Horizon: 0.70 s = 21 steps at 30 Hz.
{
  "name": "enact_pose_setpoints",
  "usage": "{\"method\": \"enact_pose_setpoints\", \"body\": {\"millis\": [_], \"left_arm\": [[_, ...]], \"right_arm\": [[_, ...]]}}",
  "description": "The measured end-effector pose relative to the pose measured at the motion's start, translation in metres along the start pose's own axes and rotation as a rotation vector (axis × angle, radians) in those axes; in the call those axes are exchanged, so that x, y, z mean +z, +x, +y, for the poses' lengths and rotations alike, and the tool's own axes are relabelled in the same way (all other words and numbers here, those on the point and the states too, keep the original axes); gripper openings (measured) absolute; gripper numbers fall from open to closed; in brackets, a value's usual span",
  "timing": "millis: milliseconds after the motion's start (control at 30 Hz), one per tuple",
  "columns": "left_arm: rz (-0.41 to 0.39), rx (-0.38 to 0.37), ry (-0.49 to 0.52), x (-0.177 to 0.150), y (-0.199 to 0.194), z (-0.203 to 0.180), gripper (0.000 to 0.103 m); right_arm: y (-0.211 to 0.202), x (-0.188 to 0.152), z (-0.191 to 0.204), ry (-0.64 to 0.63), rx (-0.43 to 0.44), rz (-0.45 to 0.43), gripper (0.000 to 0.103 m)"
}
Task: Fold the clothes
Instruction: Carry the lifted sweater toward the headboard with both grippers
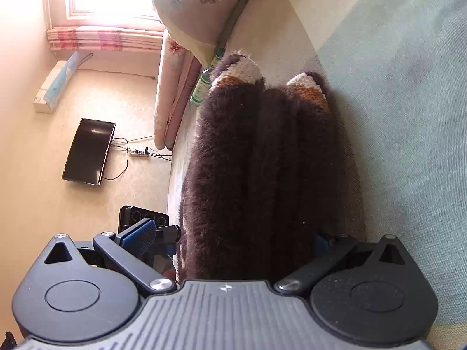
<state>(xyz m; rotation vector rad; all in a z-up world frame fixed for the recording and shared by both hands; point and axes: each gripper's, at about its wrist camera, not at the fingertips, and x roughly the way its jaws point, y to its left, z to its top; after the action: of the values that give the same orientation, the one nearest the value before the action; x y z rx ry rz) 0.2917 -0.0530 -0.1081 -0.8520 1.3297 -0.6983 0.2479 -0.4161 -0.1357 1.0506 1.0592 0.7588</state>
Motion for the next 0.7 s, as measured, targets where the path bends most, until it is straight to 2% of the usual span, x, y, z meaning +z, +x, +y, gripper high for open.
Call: {"method": "enact_pose_setpoints", "body": {"millis": [200, 433, 533, 633, 700], "left_arm": [[-0.007, -0.003, 0.004, -0.007, 0.012, -0.012, 0.101], [-0.024, -0.006, -0.032, -0.007, 0.010, 0.015, 0.101], [-0.044, -0.022, -0.063, 0.003, 0.019, 0.008, 0.101], [-0.027, 0.010, -0.017, 0.006, 0.023, -0.006, 0.101], [-0.024, 0.001, -0.014, 0.007, 0.021, -0.012, 0.101]], "right_arm": [[-0.010, 0.004, 0.002, -0.009, -0.014, -0.002, 0.103], [-0.008, 0.006, -0.003, 0.018, -0.011, 0.007, 0.103], [-0.005, 0.010, -0.015, 0.053, -0.009, 0.015, 0.103], [-0.001, 0.014, -0.014, 0.057, -0.011, 0.017, 0.103], [0.000, 0.013, -0.006, 0.031, -0.016, 0.015, 0.103]]}}
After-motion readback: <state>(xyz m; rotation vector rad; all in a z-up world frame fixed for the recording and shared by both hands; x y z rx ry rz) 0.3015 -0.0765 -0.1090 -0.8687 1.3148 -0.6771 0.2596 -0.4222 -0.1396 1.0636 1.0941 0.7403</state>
